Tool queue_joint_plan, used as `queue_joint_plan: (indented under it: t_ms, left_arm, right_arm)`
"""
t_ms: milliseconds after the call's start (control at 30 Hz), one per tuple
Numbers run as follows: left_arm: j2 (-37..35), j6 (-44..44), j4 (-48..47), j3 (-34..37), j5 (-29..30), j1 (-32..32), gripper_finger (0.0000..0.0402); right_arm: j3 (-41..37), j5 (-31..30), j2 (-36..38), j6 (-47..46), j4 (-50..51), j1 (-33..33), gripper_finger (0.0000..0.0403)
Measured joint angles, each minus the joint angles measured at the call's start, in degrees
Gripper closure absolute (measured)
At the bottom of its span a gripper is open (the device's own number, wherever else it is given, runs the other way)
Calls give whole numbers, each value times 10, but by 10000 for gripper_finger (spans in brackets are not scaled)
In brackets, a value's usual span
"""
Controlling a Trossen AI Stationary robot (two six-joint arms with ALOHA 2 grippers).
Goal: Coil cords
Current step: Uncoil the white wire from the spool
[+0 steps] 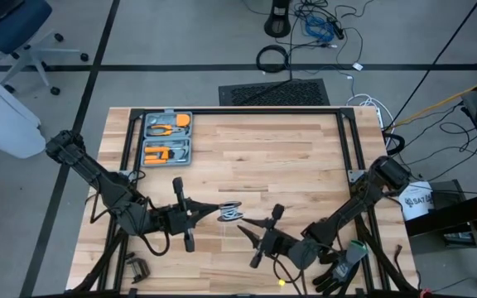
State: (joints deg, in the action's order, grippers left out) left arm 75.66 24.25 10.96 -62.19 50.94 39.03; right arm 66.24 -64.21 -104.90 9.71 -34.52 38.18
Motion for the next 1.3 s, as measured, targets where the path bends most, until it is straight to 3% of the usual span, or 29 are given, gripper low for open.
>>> queue_joint_plan:
  t_ms: [167, 333, 567, 800, 1067, 1233, 1300]
  left_arm:
    - [0, 0, 0, 0, 0, 0, 400]
    - [0, 0, 0, 0, 0, 0, 400]
    - [0, 0, 0, 0, 0, 0, 400]
    - [0, 0, -1, 0, 0, 0, 400]
    - [0, 0, -40, 0, -4, 0, 400]
    - [0, 5, -47, 0, 17, -4, 400]
    - [0, 5, -47, 0, 20, -9, 400]
  right_arm:
    - [0, 53, 0, -7, -10, -15, 312]
    - [0, 56, 0, -16, -12, -21, 317]
    - [0, 31, 0, -19, -13, -12, 395]
    - [0, -12, 6, -7, -16, 6, 401]
    - [0, -105, 37, 43, -36, 42, 402]
    - [0, -99, 44, 120, -119, 61, 402]
    - [0, -69, 44, 146, -153, 63, 402]
